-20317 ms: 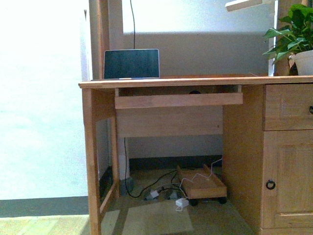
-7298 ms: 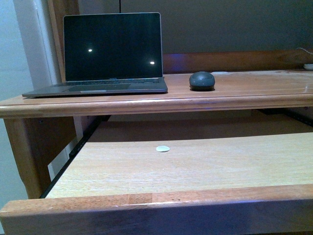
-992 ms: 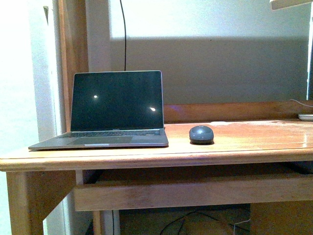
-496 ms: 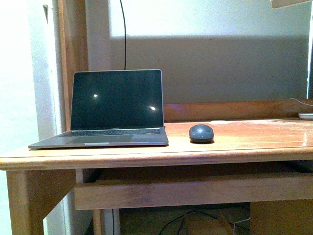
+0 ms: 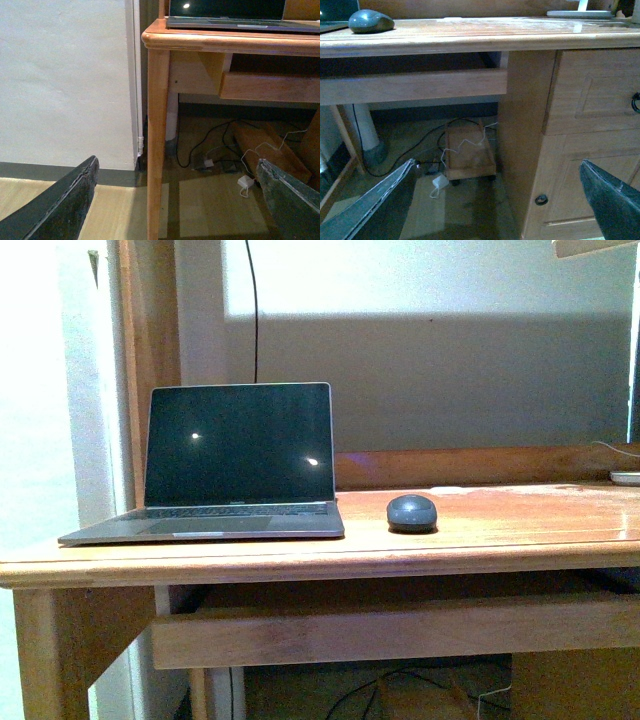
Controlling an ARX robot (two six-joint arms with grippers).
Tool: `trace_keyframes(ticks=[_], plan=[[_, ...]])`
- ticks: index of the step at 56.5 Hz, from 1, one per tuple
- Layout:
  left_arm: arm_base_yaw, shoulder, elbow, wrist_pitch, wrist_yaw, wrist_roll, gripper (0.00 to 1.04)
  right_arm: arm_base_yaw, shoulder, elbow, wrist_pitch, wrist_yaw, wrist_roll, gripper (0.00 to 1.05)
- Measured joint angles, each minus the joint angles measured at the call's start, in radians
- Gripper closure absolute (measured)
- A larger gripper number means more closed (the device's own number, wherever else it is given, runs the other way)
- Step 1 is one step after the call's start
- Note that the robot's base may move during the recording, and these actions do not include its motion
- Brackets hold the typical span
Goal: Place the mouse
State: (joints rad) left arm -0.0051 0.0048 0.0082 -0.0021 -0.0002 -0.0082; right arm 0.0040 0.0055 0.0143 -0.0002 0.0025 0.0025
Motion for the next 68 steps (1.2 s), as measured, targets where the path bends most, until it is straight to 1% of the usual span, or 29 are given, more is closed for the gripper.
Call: trace_keyframes(ticks=[68], plan=[[0.0, 0.0, 0.0, 0.0, 0.0, 0.0, 0.08, 0.0, 0.0, 0.0, 0.0, 0.0, 0.0, 0.07]])
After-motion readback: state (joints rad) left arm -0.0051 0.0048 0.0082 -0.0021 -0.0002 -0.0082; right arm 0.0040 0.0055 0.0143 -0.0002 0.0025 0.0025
